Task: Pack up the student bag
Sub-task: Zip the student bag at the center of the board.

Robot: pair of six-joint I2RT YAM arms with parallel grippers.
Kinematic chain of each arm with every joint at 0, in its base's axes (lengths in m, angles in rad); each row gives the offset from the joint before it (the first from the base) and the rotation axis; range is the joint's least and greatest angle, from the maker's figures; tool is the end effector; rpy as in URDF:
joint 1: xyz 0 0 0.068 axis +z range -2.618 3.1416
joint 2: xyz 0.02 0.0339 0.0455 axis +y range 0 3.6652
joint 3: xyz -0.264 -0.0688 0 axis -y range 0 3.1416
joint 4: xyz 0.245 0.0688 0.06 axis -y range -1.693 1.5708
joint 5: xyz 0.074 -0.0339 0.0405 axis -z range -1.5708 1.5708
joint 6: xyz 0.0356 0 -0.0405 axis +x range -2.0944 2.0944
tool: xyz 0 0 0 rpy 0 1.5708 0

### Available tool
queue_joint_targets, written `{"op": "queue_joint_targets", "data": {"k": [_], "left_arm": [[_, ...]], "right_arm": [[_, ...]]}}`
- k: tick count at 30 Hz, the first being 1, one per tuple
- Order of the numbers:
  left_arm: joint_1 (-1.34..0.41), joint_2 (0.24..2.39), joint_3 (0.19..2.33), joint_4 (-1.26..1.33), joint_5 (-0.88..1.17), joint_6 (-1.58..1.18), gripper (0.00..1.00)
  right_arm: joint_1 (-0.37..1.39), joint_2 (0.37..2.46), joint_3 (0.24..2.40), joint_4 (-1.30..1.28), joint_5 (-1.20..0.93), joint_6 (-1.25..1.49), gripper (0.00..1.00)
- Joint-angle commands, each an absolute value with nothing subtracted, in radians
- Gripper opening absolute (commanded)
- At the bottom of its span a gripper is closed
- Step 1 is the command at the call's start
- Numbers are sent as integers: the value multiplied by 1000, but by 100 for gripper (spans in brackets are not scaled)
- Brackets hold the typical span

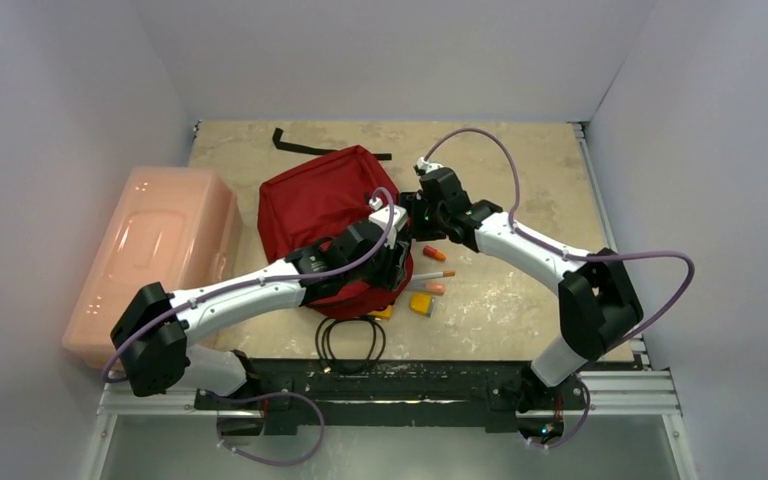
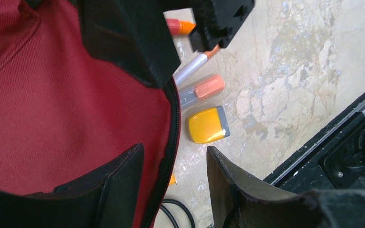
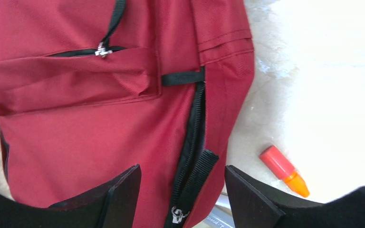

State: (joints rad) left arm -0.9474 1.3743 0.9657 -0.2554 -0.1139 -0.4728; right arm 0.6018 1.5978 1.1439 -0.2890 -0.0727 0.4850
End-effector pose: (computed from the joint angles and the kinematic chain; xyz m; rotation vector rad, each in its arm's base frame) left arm 0.1803 -0.2439 0.2627 0.4803 2.2586 -0.6334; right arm 0.2906 0.2027 0.2498 -0.1781 2.3904 0.6190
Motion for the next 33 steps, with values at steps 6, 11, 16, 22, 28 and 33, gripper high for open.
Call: {"op": "queue_joint_targets", "data": {"k": [6, 11, 16, 22, 28, 33], "left_arm": [[-946, 1360, 931, -207, -131, -506, 50], [-946, 1362, 933, -209, -137, -494, 51], [-948, 1362, 935, -214, -132, -491, 51], [-949, 1392, 961, -227, -135, -474, 53], [-954, 1421, 989, -242, -142, -463, 54], [-954, 1407, 981, -241, -140, -464, 55]], "right_arm": [[633, 1581, 1198, -324, 124, 499, 49], [637, 1598, 1197, -300, 105, 495, 44], [653, 1601, 1220, -309, 142, 490, 36], [667, 1603, 1228, -317, 159, 485, 11], [667, 1600, 1227, -318, 167, 484, 0], [666, 1613, 1245, -320, 128, 426, 7]]}}
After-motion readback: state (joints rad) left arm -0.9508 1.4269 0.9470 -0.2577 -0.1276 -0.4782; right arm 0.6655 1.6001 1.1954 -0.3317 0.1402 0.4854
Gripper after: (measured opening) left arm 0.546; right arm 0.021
